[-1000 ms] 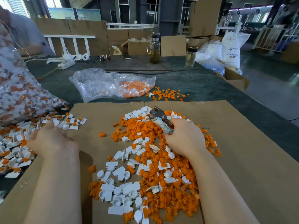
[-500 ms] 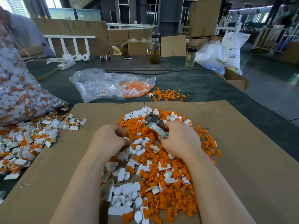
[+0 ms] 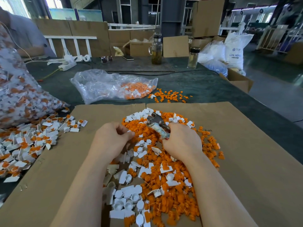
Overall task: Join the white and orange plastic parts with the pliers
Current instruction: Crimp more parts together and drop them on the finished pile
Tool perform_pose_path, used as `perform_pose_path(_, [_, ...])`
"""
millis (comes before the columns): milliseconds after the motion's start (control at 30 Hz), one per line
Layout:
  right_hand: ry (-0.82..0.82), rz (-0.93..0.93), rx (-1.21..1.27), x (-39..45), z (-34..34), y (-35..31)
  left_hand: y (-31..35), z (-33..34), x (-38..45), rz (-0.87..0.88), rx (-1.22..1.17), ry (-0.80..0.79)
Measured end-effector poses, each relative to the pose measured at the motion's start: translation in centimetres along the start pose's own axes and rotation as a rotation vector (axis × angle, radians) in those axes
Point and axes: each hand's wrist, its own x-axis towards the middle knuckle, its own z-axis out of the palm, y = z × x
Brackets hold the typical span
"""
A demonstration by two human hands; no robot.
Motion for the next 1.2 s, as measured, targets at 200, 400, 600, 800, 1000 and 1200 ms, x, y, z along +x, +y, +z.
perform_pose_path(200, [0.095,-0.012,0.101,0.3,-0.2,0.0,1.3,0.0,-0.5,-0.097,-0.594,-0.03])
perform_pose_path(400, [0.116,-0.062,0.215,0.5,-0.2,-0.4,2.6,0.7,-0.7,-0.233,-0.882,-0.119])
perform_pose_path(600, [0.094,-0.037,0.182,0.5,-0.3,0.2,2.5,1.0,-0.8,-0.196,-0.891,-0.133])
perform_pose_path(800, [0.022,-0.095,0.145,0.4,-0.6,0.3,1.7,0.7,-0.4,-0.19,-0.949,-0.012])
perform_pose_path(1000, [-0.014,-0.107,-0.032,-0.1,0.1,-0.5,1.5,0.4,-0.2,-0.243,-0.97,0.145])
perform_pose_path(1200, [0.009,-0.081,-0.094,-0.2,0.1,-0.9,1.3,0.4,-0.1,-0.234,-0.936,0.168])
